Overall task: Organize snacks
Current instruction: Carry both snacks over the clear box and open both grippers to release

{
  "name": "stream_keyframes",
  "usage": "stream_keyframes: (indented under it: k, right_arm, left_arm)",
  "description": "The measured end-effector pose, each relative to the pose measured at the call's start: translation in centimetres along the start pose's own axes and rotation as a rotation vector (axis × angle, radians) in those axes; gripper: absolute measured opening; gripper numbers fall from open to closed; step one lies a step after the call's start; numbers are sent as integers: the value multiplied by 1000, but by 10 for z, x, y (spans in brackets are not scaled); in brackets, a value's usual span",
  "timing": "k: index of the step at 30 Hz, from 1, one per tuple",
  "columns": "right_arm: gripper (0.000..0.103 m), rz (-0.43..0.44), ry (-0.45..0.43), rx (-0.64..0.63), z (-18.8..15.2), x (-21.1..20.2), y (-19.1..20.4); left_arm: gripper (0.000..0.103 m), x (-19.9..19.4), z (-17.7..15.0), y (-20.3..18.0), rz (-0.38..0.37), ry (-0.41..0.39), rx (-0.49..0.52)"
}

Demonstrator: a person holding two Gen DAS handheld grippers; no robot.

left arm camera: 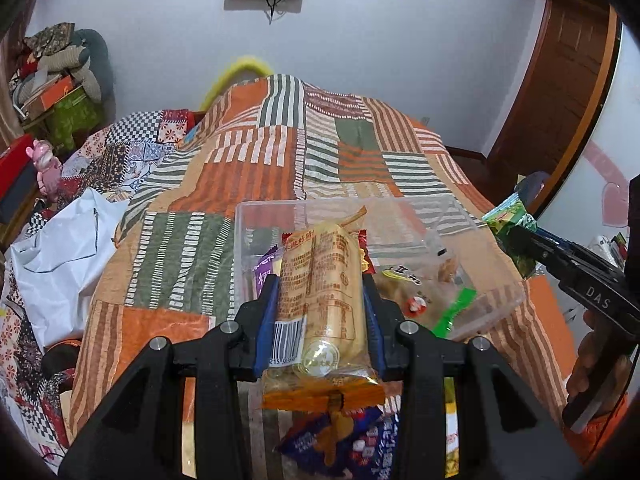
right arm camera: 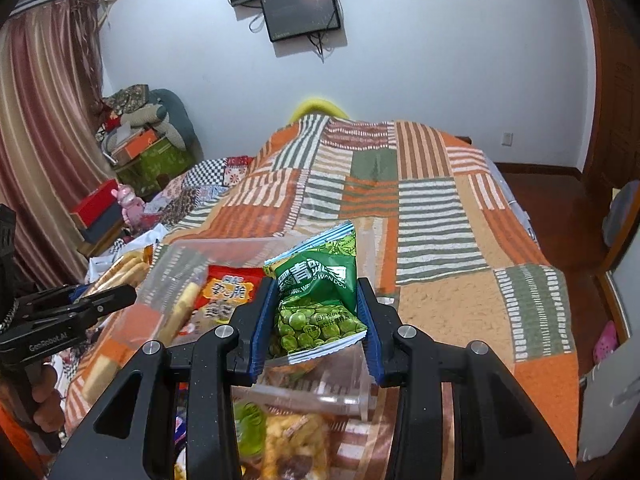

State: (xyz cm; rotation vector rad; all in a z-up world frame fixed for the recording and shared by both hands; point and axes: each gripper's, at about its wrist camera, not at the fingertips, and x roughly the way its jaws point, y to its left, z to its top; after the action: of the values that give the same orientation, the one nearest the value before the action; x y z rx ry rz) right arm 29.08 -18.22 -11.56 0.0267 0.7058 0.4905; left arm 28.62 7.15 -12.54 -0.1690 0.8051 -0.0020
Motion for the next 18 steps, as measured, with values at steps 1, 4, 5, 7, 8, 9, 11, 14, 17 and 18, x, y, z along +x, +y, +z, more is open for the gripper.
stream_keyframes:
  k: [1,4,5,7,8,9,11,14,17,18]
  right_arm:
    - [36,-1,5,1,2,3,0]
    - [36,1,19,7,5,13,-3]
    - [36,2,23,9,5,15,-3]
    - [36,0,32,9,5,20,-4]
    - [36,0,40,8,7,22,-4]
    - [36,1,47,7,7,24,-3]
    - [36,4,59,2,7,27,-1]
    - [37,17,84,-7,3,29,0]
    - [39,15,95,-10,-2,30,-1]
    - [39,15,99,-10,-3,30,-2]
  left_arm:
    - [38,4,0,0,-1,6,0]
    - [38,17,1,1,-4,27,3]
    - [38,20,1,1,-4,31,3]
    - [38,28,2,2,-9,44,0]
    - [38,31,2,2,-11,50,-1]
    - [38,34,2,2,-14,55,-4]
    - [38,40,2,2,-16,64,-4]
    - [38,47,1,1,-13,79,-3]
    - [39,54,0,0,-4,101,-5]
    - [39,55,-1,0,1,102,-5]
